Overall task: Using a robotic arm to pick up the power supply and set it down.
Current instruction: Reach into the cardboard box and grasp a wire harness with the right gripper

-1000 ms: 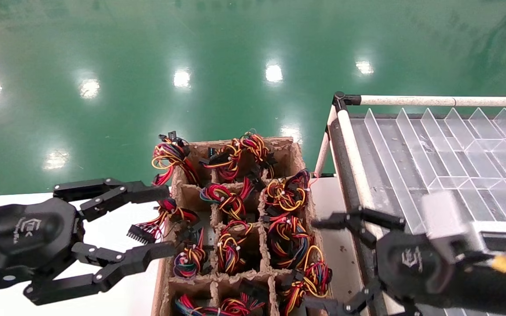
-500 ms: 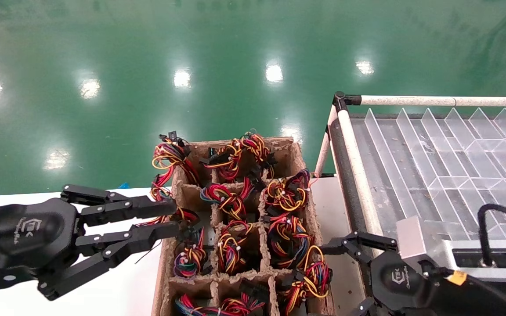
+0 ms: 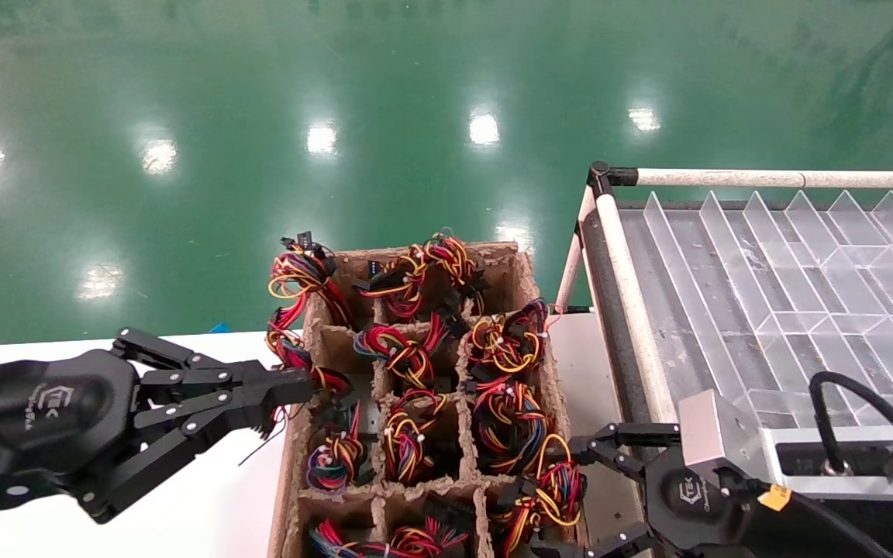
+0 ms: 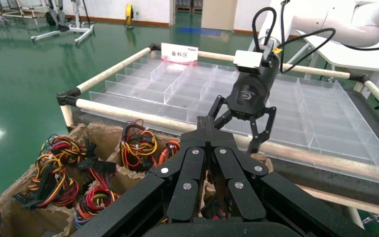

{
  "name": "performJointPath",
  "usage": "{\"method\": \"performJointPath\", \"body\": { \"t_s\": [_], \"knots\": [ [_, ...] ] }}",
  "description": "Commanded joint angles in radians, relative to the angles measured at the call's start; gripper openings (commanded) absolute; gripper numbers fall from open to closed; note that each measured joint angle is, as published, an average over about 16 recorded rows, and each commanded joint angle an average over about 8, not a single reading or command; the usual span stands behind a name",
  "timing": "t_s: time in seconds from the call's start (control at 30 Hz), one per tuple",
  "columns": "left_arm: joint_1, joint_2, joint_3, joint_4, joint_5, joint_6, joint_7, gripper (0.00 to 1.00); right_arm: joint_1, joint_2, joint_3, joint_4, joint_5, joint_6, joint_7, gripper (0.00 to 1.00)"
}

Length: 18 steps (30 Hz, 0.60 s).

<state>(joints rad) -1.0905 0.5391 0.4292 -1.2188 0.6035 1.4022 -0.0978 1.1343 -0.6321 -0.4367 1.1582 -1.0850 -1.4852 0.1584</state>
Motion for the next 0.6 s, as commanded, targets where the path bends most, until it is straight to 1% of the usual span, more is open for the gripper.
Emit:
{"method": "performJointPath", "body": {
  "t_s": [0.03,0.37,0.6],
  "knots": [
    [0.0,0.0,0.0,0.0,0.0,0.0,0.0,0.0,0.003,0.002,-0.002,0.006,-0.007,0.003,0.004,0.0],
    [0.0,0.0,0.0,0.0,0.0,0.0,0.0,0.0,0.006,0.007,-0.01,0.028,-0.04,0.019,0.013,0.0],
    [0.0,0.0,0.0,0.0,0.0,0.0,0.0,0.0,0.011,0.017,-0.006,0.041,-0.041,0.022,0.019,0.0]
  ]
}}
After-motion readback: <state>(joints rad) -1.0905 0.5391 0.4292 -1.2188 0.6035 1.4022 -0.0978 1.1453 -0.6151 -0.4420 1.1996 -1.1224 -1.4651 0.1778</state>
